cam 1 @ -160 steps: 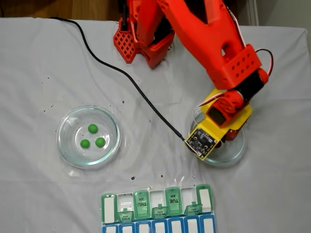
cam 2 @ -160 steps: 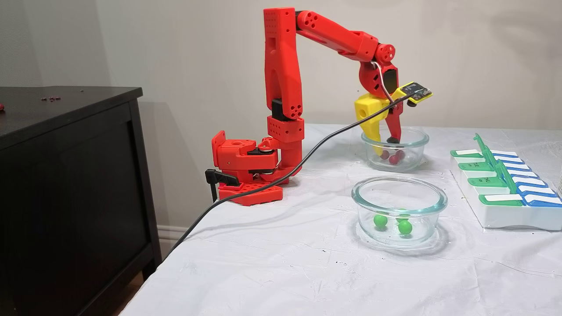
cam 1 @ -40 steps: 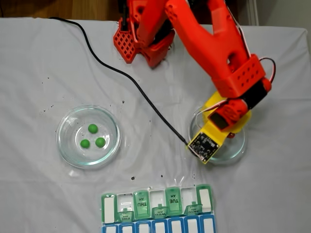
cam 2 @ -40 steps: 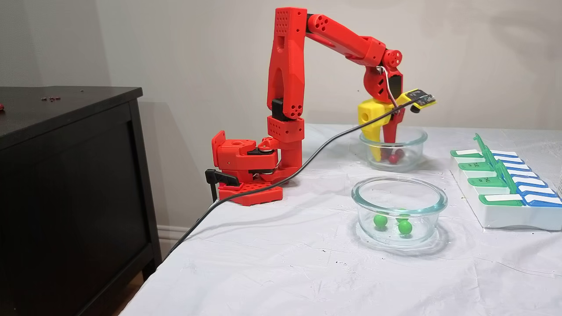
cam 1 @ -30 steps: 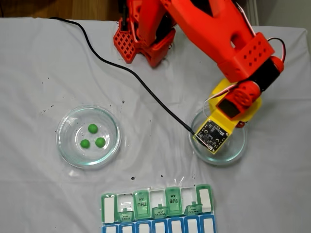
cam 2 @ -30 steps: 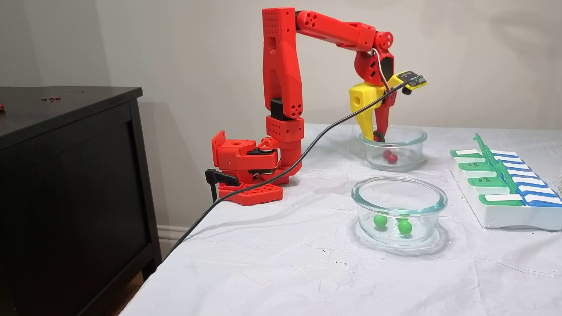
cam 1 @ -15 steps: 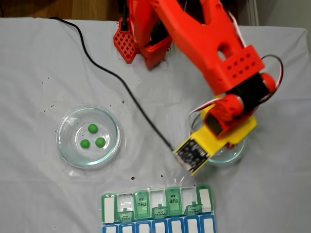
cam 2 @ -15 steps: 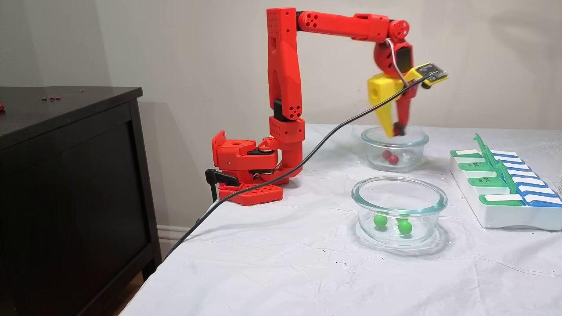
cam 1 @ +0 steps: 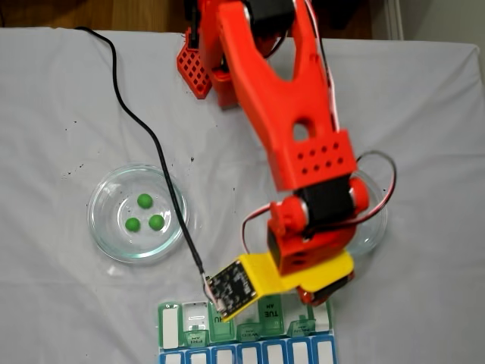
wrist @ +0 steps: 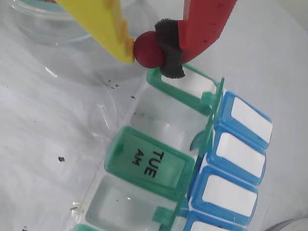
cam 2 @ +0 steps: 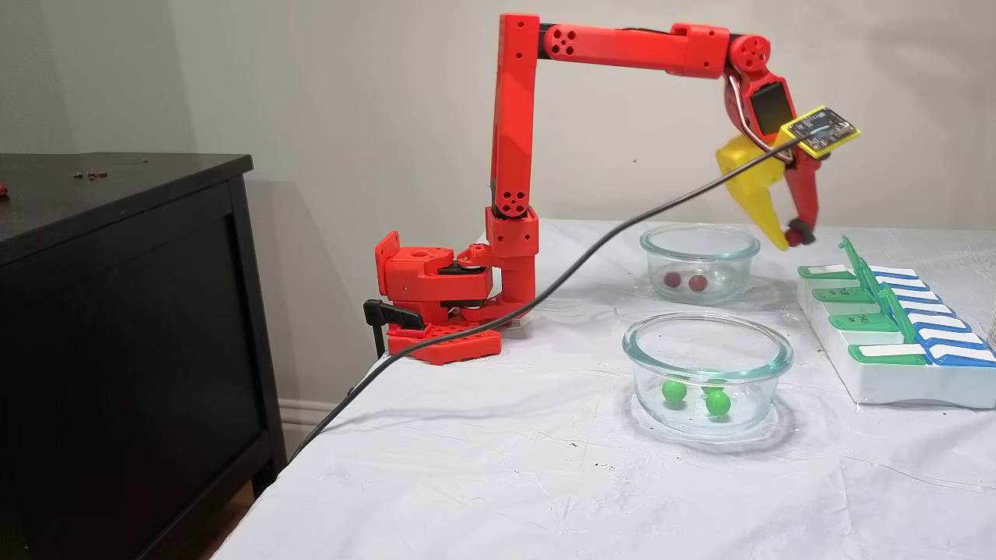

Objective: Sort medicines into box.

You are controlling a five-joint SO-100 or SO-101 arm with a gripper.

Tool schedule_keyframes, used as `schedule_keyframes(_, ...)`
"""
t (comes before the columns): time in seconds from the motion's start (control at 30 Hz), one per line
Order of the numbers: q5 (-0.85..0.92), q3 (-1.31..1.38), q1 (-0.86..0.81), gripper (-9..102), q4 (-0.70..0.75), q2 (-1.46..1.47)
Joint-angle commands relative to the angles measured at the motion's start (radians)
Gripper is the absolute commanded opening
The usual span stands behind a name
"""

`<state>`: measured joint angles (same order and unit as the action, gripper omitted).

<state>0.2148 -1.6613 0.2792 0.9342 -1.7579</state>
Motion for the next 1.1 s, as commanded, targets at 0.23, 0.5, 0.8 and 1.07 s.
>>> schedule_keyframes(0.23,0.021,0.244,-0.026,0,-0.002,0.153)
schedule_keyframes(0.5,0.052,0.253,-0.006,0,0.163,0.037)
schedule_keyframes(0.8,0.071,0.255,0.008,0,0.210,0.005)
schedule_keyframes(1.07,0.080,0.255,-0.009,0,0.176,-0.015)
